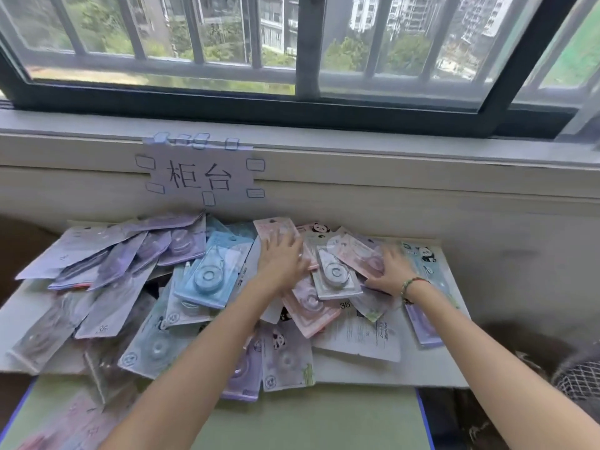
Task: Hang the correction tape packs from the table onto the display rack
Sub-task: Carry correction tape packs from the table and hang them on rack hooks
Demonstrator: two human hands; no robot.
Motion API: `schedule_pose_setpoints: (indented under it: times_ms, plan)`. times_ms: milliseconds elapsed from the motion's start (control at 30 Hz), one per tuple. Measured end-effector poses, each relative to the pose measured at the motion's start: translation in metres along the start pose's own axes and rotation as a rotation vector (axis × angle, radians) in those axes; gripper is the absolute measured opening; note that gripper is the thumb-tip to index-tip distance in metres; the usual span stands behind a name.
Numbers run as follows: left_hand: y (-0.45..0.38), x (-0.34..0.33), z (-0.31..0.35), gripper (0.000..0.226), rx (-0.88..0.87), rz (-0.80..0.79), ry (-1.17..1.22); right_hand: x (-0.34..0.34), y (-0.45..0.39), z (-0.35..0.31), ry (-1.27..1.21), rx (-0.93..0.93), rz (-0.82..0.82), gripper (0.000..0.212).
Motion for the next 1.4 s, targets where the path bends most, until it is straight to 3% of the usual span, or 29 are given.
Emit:
schedule_pose_setpoints:
  times_ms: [167, 267, 433, 600, 767, 900, 1100, 1300, 1400]
  plan:
    - [-0.006, 0.008, -0.011, 0.046, -0.012, -0.017, 0.106, -0.001, -0.005, 0.001, -0.066, -0.019, -0.029, 0.093]
    - [-0.003, 0.012, -0.015, 0.051, 0.044, 0.060, 0.196, -0.002, -0.001, -0.001, -0.102, -0.049, -0.025, 0.102]
    - [0.004, 0.011, -0.021, 0.066, 0.166, 0.215, 0.111, -0.002, 0.006, -0.001, -0.186, -0.099, 0.031, 0.103]
    - [0.009, 0.001, -0.026, 0.079, 0.317, 0.063, 0.109, -0.006, 0.014, -0.002, -0.218, -0.097, 0.056, 0.108]
    - [0.011, -0.001, -0.023, 0.071, 0.246, 0.037, 0.108, -0.010, 0.020, -0.004, -0.291, -0.095, 0.077, 0.102]
    - [0.015, 0.005, -0.019, 0.068, 0.210, 0.113, 0.161, -0.008, 0.023, -0.007, -0.328, -0.110, 0.103, 0.102]
    - [0.026, 0.019, -0.023, 0.095, 0.306, 0.221, 0.328, 0.002, 0.037, -0.013, -0.333, -0.106, 0.189, 0.104]
    - [0.057, 0.033, -0.017, 0.110, 0.300, 0.373, 0.442, 0.007, 0.069, -0.021, -0.376, -0.105, 0.242, 0.102]
    - [0.086, 0.039, -0.007, 0.119, 0.307, 0.378, 0.499, 0.012, 0.096, -0.025, -0.385, -0.094, 0.305, 0.106]
Point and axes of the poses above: each hand's wrist, its own y-axis away from the middle knuckle, its own x-axis out of the back of the hand, z = x × y, the point moved 3 cm from there along -y, towards the middle knuckle, and after that the axes turned 1 degree about x, right-handed, at the moved point
